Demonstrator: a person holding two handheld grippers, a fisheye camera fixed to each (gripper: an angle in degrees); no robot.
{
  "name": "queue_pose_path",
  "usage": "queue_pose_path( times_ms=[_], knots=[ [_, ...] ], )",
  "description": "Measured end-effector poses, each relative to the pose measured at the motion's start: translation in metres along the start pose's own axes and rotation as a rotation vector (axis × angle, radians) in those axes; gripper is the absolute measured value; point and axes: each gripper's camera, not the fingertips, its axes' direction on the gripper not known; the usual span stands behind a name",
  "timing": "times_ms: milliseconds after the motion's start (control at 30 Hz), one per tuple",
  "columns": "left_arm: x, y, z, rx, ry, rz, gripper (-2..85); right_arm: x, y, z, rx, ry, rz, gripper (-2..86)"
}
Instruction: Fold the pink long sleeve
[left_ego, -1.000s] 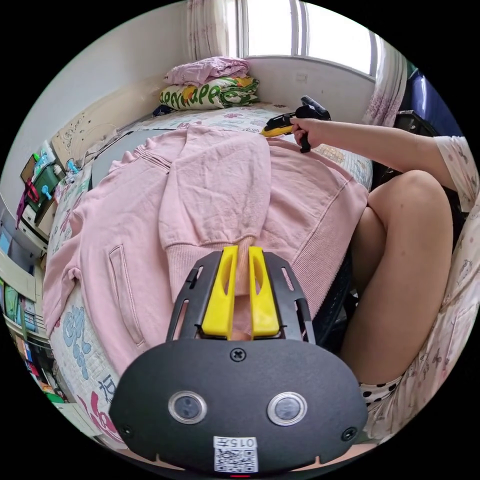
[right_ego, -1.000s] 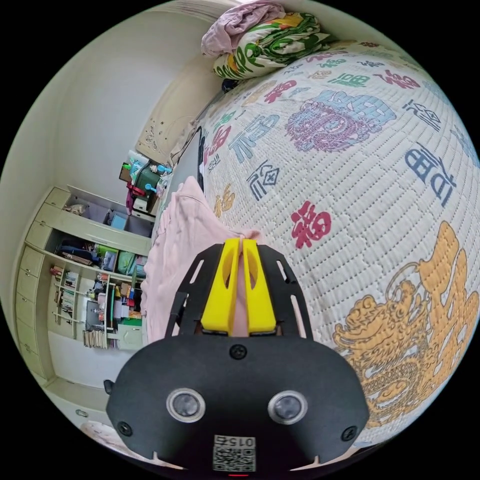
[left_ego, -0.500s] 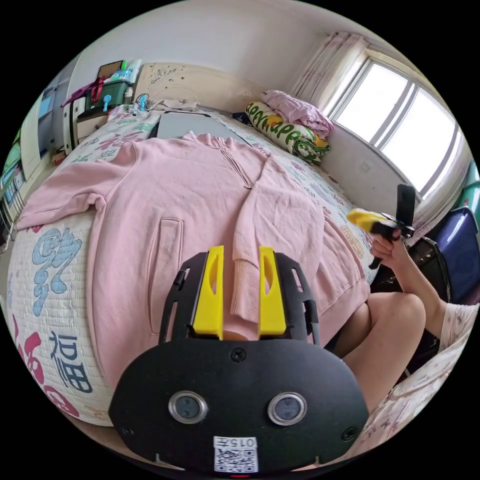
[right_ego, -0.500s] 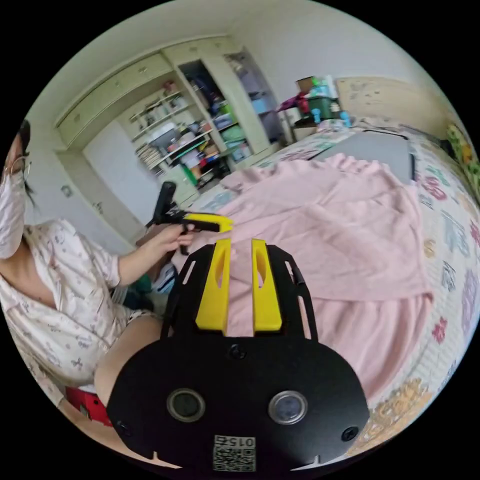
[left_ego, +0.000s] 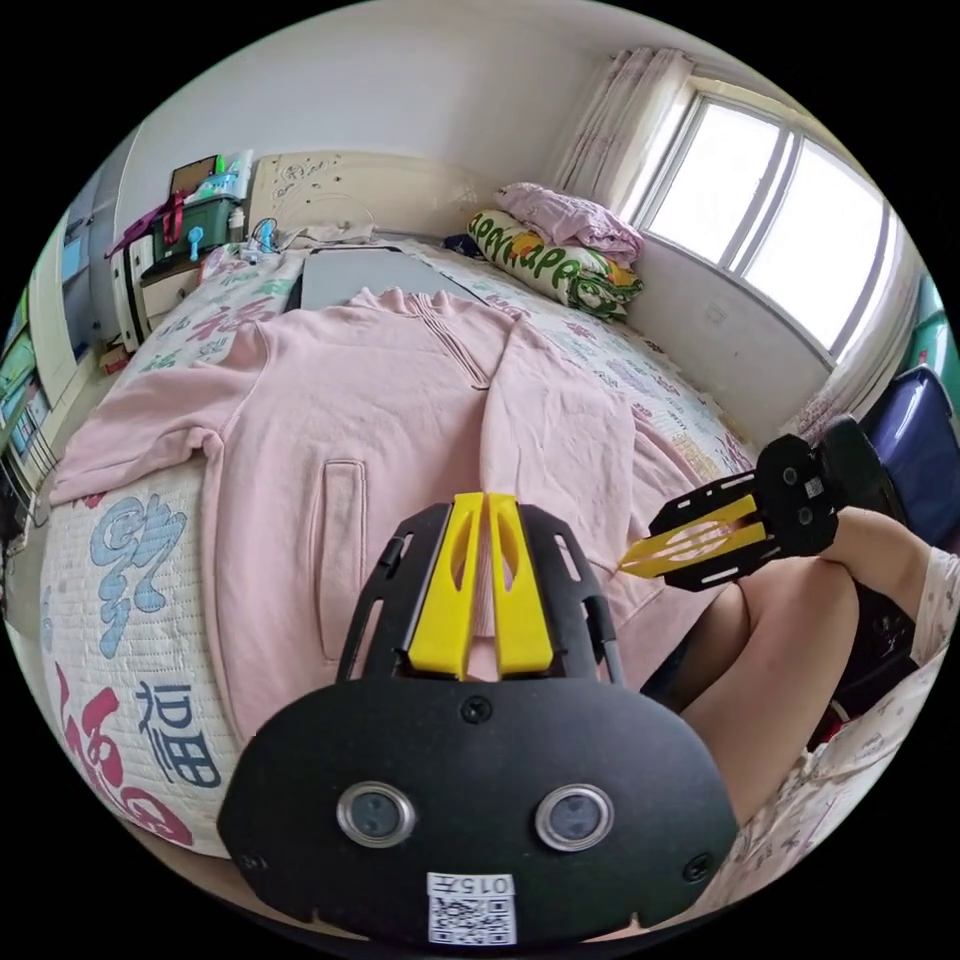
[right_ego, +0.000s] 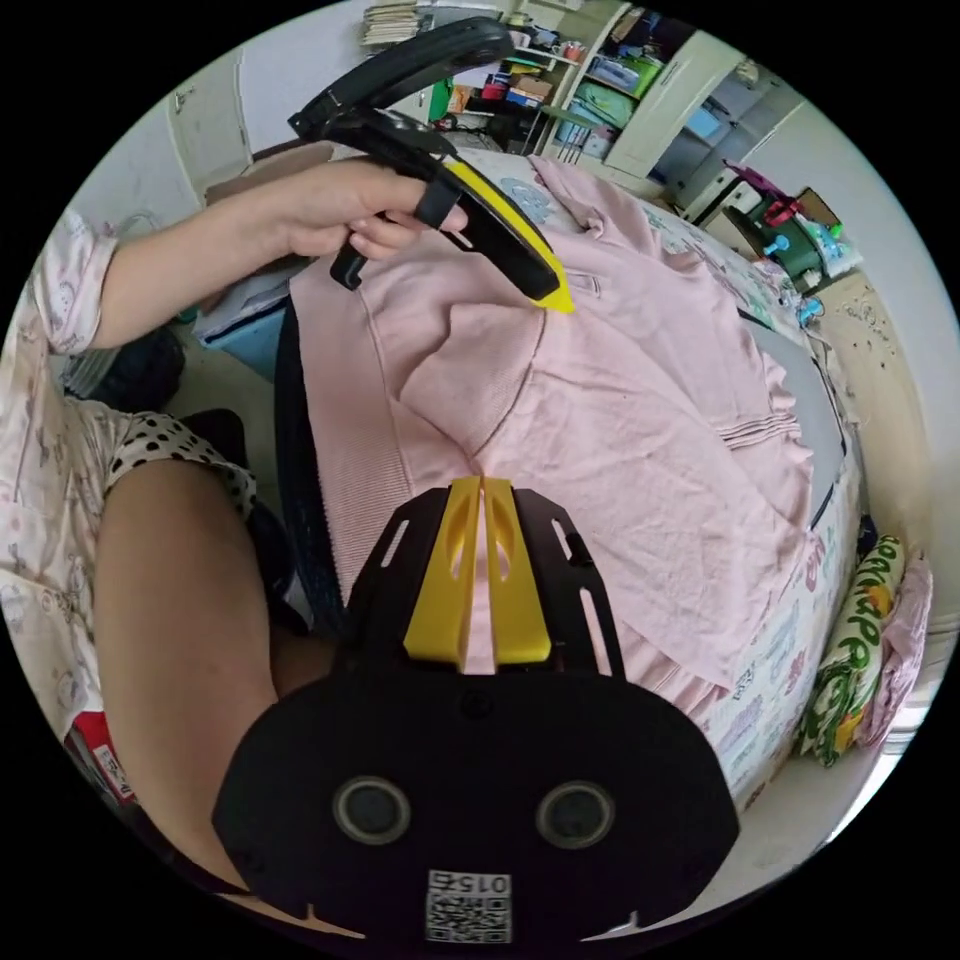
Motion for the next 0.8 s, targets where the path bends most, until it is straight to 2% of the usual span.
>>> queue_pose_path(
  times_ms=[67,167,300,367,533,633,800],
  knots=[
    [0.017,-0.021,-0.004,-0.032,-0.036,0.043,0.6,0.003,0.001,0.001,0.029,-0.108,0.075,-0.1],
    [0.018,-0.042,0.025,-0.129,-0.069,0.022,1.5,0.003,-0.006,0.019,-0.019,-0.153,0.134,-0.3],
    [-0.014,-0.055,0.000,0.007,-0.099,-0.097,5.5,-0.012,-0.015,0.044,-0.073,-0.130,0.125,-0.3],
    [-0.079,-0.061,-0.039,0.178,-0.096,-0.300,7.9,-0.018,-0.016,0.048,-0.069,-0.129,0.121,-0.2],
    [-0.250,-0.055,-0.086,0.475,-0.117,-0.747,10.4,-0.011,-0.017,0.055,-0.049,-0.183,0.170,-0.2],
    [-0.335,-0.056,-0.080,0.537,-0.086,-0.931,11.0,-0.004,-0.016,0.057,-0.029,-0.217,0.190,-0.4],
    [-0.403,-0.070,-0.053,0.542,-0.220,-1.049,11.5,0.013,-0.016,0.058,-0.013,-0.280,0.218,-0.7]
  ],
)
